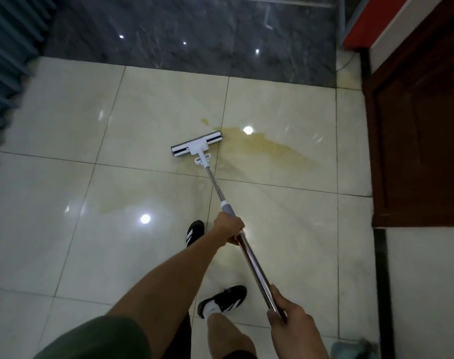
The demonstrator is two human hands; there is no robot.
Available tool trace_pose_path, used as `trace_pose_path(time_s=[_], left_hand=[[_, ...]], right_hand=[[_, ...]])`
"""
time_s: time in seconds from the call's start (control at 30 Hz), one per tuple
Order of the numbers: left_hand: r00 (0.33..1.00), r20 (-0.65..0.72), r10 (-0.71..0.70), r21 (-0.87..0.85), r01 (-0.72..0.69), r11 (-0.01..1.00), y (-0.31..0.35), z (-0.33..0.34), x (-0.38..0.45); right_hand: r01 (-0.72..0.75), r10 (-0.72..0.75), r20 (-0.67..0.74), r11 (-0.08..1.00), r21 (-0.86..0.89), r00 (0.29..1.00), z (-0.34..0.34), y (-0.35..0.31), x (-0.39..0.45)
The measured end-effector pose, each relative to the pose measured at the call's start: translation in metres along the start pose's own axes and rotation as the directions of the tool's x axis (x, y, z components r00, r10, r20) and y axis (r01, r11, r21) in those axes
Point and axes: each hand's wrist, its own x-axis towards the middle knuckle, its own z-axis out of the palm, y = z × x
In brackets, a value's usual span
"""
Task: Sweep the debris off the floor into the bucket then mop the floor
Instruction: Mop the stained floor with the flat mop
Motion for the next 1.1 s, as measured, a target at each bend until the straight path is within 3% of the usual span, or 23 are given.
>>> trace_pose_path(time_s=[0.17,0.37,0.6,0.87,1.1], left_hand=[[0.998,-0.039,0.048,-0.051,-0.05,0.997,0.02,-0.029,0.001],[0.987,-0.114,0.112,-0.1,-0.123,0.987,0.08,-0.098,0.032],[0.98,-0.145,0.135,-0.216,-0.165,0.962,0.181,-0.212,0.115],[0.968,-0.237,0.084,-0.183,-0.13,0.975,0.29,-0.372,0.244],[0.966,-0.256,0.036,-0.204,-0.09,0.975,0.325,-0.423,0.308]], right_hand=[[0.075,-0.076,0.01,0.995,0.07,0.997,-0.005,-0.023,0.003],[0.216,-0.218,0.017,0.972,0.088,0.976,0.0,-0.098,0.039],[0.325,-0.326,0.0,0.944,-0.054,0.945,-0.004,-0.259,0.105],[0.41,-0.408,0.043,0.908,-0.087,0.912,0.021,-0.468,0.204],[0.367,-0.359,0.075,0.917,-0.157,0.93,0.033,-0.542,0.252]])
